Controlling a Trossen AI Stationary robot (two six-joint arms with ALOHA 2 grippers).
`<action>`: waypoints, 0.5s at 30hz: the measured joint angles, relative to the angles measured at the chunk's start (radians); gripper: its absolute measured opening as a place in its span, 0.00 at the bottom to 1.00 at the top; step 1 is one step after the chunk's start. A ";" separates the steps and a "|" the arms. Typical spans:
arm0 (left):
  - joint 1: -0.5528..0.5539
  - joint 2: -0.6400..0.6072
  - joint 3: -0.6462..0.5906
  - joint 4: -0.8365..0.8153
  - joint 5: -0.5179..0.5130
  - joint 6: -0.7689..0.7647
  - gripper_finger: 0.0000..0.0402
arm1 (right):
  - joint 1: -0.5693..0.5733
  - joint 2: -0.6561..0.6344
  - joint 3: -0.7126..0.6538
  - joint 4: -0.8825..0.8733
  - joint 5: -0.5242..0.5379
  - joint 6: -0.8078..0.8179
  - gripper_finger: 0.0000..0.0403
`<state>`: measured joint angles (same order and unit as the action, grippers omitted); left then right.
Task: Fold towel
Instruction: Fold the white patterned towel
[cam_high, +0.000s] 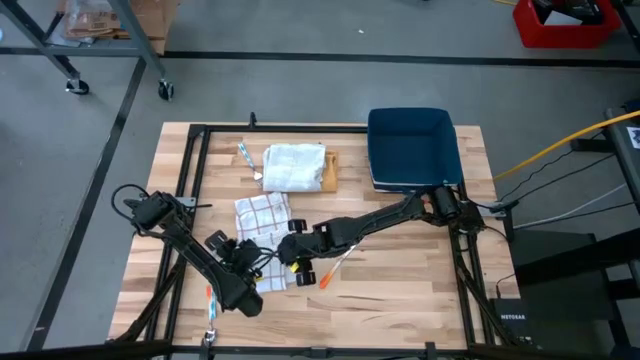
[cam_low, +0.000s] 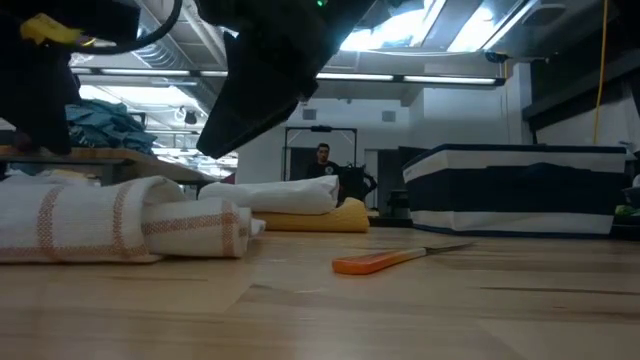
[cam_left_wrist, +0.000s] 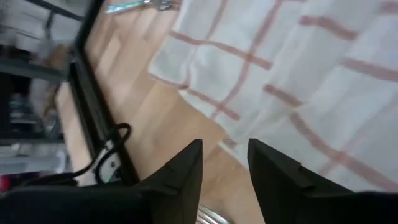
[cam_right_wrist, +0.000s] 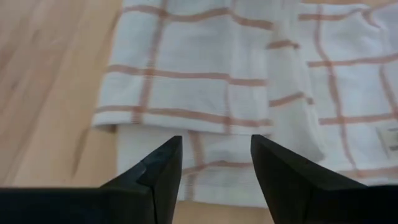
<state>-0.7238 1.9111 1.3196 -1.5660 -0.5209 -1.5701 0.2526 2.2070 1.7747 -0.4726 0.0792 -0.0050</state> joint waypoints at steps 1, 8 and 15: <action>0.000 -0.004 0.008 0.011 0.003 0.006 0.29 | 0.005 0.000 0.000 0.000 -0.008 -0.001 0.49; -0.023 -0.048 0.092 0.142 0.112 0.146 0.25 | 0.056 0.000 0.000 0.000 -0.039 -0.001 0.49; -0.079 -0.068 0.109 0.355 0.314 0.312 0.24 | 0.108 0.000 0.000 0.000 -0.039 -0.004 0.49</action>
<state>-0.8028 1.8431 1.4288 -1.2106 -0.2073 -1.2583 0.3608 2.2070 1.7748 -0.4721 0.0406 -0.0090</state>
